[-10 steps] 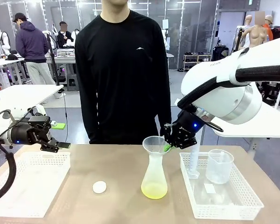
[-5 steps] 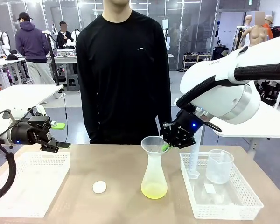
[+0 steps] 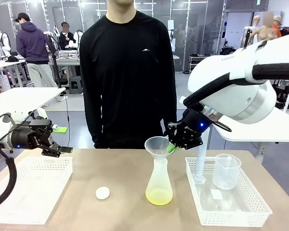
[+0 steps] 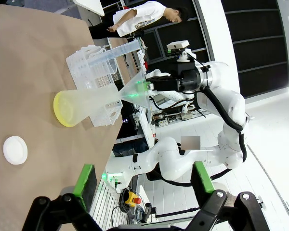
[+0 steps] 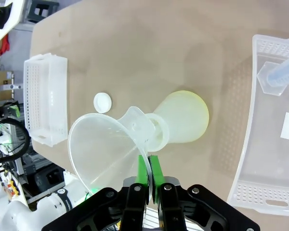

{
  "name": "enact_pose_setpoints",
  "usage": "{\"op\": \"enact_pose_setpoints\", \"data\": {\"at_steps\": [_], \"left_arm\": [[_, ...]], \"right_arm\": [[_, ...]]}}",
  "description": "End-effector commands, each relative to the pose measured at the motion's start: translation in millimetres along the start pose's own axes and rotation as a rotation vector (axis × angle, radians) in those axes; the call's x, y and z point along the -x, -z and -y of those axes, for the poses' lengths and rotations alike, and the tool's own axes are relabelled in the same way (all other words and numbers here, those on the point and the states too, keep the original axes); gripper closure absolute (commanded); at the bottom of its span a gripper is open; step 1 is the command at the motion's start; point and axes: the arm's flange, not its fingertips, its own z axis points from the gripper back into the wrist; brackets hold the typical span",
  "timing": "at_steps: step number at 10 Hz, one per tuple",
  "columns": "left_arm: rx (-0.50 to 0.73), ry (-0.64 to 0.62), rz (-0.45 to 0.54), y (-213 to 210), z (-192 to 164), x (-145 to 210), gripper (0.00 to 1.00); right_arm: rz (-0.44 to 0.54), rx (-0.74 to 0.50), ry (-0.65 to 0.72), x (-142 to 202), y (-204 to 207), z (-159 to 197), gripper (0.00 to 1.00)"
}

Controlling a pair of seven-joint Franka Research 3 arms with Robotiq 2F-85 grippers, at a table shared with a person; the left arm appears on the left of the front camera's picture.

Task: Prepare the solutions needed for the experiment.
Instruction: Once the solution is in the Big flask , pick up the Plastic Funnel and place it back into the right Organizing basket.

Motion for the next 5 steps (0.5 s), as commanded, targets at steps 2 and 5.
{"op": "enact_pose_setpoints", "data": {"at_steps": [2,5], "left_arm": [[0.002,0.013,-0.011,-0.8,1.4,-0.3,0.0],[0.002,0.013,-0.011,-0.8,1.4,-0.3,0.0]], "right_arm": [[0.05,0.002,-0.015,15.3,-17.7,-10.5,1.0],[0.102,0.012,-0.058,26.6,-43.3,-21.4,1.0]]}}
